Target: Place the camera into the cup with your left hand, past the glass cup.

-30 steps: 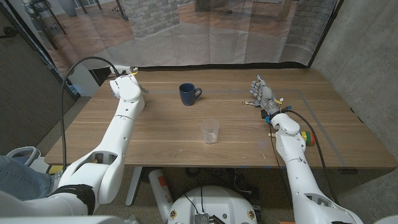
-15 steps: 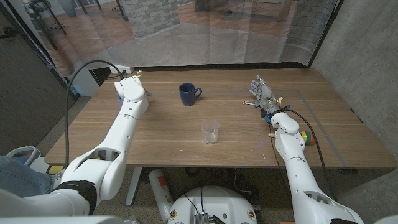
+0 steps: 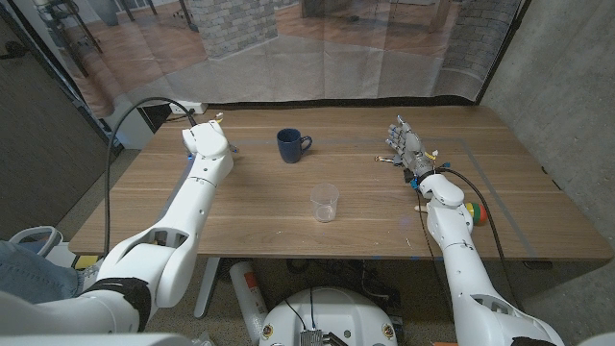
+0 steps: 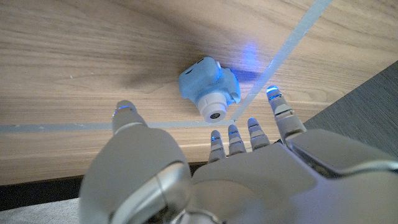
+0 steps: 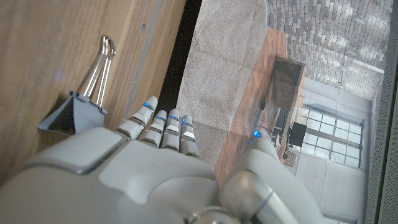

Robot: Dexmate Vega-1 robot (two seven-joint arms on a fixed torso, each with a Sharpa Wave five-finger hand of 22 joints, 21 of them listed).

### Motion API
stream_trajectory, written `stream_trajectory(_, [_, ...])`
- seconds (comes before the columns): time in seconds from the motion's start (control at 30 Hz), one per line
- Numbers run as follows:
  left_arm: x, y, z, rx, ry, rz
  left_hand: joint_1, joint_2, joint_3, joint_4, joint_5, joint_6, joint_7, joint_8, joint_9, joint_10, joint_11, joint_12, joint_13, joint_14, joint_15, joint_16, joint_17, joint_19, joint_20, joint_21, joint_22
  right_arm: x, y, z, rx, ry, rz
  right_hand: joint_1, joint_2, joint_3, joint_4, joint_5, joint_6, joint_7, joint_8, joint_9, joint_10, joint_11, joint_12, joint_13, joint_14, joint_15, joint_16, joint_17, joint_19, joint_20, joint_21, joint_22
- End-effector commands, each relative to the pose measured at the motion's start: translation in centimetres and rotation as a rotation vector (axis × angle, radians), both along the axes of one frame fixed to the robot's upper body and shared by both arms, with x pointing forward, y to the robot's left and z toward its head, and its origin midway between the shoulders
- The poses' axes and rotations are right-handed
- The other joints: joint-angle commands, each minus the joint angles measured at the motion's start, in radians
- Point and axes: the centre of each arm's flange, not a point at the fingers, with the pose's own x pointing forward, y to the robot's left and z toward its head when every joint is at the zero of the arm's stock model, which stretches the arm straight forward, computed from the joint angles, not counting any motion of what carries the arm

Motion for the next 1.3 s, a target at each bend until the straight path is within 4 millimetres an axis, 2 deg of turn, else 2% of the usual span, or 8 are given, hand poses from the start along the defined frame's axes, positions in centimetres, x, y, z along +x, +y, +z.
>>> stream_trajectory(0.03, [0.0, 0.3, -0.9, -0.009, 0.015, 0.010, 0.009, 0.001, -0.006, -0.004, 0.004, -0.009, -0.005, 0.000, 0.004, -0.003, -0.006, 0.003, 0.005, -0.003, 0.006, 0.004, 0.002, -0.005, 0.001, -0.002, 0.004, 0.3, 0.2, -0.4, -0.011, 0.013, 0.002, -0.001, 0.009, -0.003, -0.003, 0.008, 0.005, -0.006, 0.002, 0.003, 0.011, 0.002, 0.007, 0.002, 0.009, 0.000, 0.005, 0.006, 0.009, -0.023, -0.001, 0.006])
stream_trajectory(0.73, [0.5, 0.1, -1.4, -0.011, 0.027, 0.012, 0.016, 0.006, -0.009, -0.005, 0.006, -0.007, -0.005, 0.002, 0.004, 0.003, -0.012, 0.007, 0.005, 0.003, 0.006, 0.007, 0.002, -0.005, 0.001, -0.004, 0.004, 0.7, 0.1, -0.9, -0.016, 0.025, 0.006, -0.001, 0.010, -0.005, -0.004, 0.008, 0.006, -0.007, 0.002, 0.004, 0.012, -0.001, 0.007, 0.003, 0.011, 0.001, 0.004, 0.006, 0.012, -0.022, -0.008, 0.006])
stream_trajectory(1.0, [1.1, -0.2, -1.8, -0.010, 0.040, 0.021, 0.026, 0.011, -0.011, -0.008, 0.009, 0.003, -0.005, 0.007, 0.004, 0.018, -0.016, 0.014, 0.005, 0.030, -0.001, 0.017, 0.002, 0.000, 0.001, -0.003, 0.005, 0.7, 0.1, -0.7, -0.019, 0.024, 0.007, -0.001, 0.010, -0.006, -0.004, 0.008, 0.005, -0.007, 0.002, 0.004, 0.012, 0.000, 0.007, 0.003, 0.011, -0.001, 0.004, 0.006, 0.014, -0.022, -0.010, 0.006])
stream_trajectory(1.13, [1.2, -0.4, -1.8, -0.005, 0.049, 0.025, 0.047, 0.026, -0.011, -0.012, 0.015, 0.027, -0.005, 0.016, 0.004, 0.050, -0.027, 0.026, 0.006, 0.095, -0.024, 0.037, 0.003, 0.042, -0.002, 0.012, 0.010, 0.7, 0.1, -0.6, -0.019, 0.020, 0.010, 0.000, 0.011, -0.006, -0.004, 0.008, 0.005, -0.007, 0.002, 0.004, 0.013, 0.001, 0.007, 0.003, 0.011, -0.001, 0.004, 0.006, 0.013, -0.022, -0.012, 0.006])
stream_trajectory(1.23, [1.2, -0.6, -1.8, -0.008, 0.051, 0.038, 0.086, 0.053, -0.002, -0.021, 0.020, 0.052, -0.005, 0.024, 0.005, 0.079, -0.040, 0.035, 0.008, 0.153, -0.035, 0.050, 0.007, 0.117, -0.003, 0.036, 0.015, 0.7, 0.1, -0.6, -0.018, 0.020, 0.012, 0.000, 0.011, -0.007, -0.004, 0.008, 0.005, -0.007, 0.002, 0.004, 0.013, 0.000, 0.007, 0.003, 0.011, -0.001, 0.003, 0.006, 0.014, -0.023, -0.013, 0.006])
stream_trajectory(1.3, [1.1, -0.6, -1.9, -0.006, 0.053, 0.041, 0.103, 0.063, 0.003, -0.026, 0.021, 0.067, -0.006, 0.029, 0.006, 0.091, -0.043, 0.040, 0.009, 0.171, -0.043, 0.054, 0.009, 0.144, -0.004, 0.044, 0.016, 0.6, 0.0, -0.7, -0.018, 0.018, 0.014, 0.000, 0.011, -0.007, -0.004, 0.008, 0.005, -0.007, 0.002, 0.004, 0.012, -0.001, 0.007, 0.003, 0.011, -0.001, 0.003, 0.006, 0.014, -0.022, -0.014, 0.006])
